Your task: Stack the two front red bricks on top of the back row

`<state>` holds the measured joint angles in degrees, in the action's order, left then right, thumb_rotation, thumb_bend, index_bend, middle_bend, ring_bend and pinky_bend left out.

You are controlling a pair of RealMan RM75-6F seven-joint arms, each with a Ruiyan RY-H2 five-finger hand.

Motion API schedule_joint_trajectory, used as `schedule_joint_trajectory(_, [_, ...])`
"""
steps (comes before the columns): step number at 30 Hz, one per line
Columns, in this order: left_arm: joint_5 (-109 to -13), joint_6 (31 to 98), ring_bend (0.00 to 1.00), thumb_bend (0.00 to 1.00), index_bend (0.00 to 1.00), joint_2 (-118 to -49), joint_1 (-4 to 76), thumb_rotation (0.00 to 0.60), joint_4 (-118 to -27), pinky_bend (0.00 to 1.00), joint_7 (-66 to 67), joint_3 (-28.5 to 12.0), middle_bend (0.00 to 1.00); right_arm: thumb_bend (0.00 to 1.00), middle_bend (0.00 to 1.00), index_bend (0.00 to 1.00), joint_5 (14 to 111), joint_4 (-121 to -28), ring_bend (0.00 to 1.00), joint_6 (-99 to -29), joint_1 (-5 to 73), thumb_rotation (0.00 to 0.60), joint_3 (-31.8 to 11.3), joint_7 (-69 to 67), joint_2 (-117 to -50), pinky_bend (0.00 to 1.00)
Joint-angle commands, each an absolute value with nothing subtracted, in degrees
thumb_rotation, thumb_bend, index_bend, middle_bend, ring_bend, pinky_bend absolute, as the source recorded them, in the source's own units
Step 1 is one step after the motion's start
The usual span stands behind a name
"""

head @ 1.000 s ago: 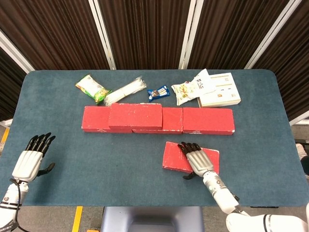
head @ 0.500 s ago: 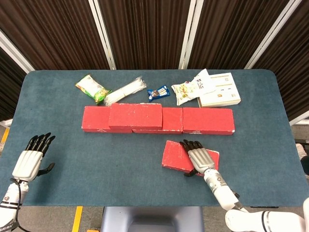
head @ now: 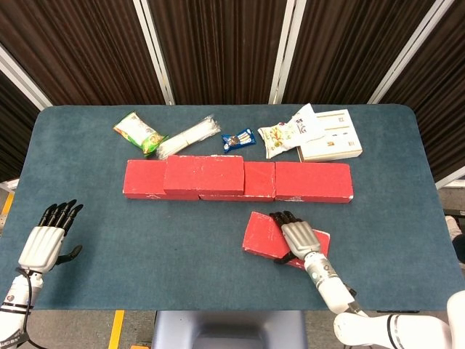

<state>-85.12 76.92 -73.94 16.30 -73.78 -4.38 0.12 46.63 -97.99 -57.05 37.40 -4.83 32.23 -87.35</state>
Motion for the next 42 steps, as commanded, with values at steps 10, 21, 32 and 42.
schedule_joint_trajectory(10, [-85.34,76.48,0.0,0.29,0.0,-73.83,15.93,0.6,-74.37,0.05,-3.04,-0.09,0.0,0.13,0.42,0.54,55.37,-96.95,0.42,-61.49,36.51,0.6,-5.61,28.65,-87.32,0.58])
schedule_joint_trajectory(21, [-85.09,77.37,0.0,0.29,0.0,-74.42,15.26,0.6,-74.63,0.05,1.62,-0.55,0.0,0.13,0.43,0.54,64.04,-92.58,0.42,-53.75,42.93,0.6,-10.96,24.37,-77.84,0.58])
schedule_joint_trajectory(32, [-81.08,76.65,0.0,0.29,0.0,-77.91,14.99,0.6,-72.72,0.05,10.38,-2.65,0.0,0.13,0.43,0.52,71.51,-72.34,0.41,-35.66,53.04,0.6,-14.61,5.96,-74.54,0.58])
schedule_joint_trajectory(42, [-79.28,76.6,0.0,0.3,0.0,-79.96,15.03,0.6,-70.75,0.05,14.08,-3.95,0.0,0.14,0.43,0.48,84.11,-57.28,0.4,-35.14,56.47,0.6,-9.52,-8.79,-78.64,0.58])
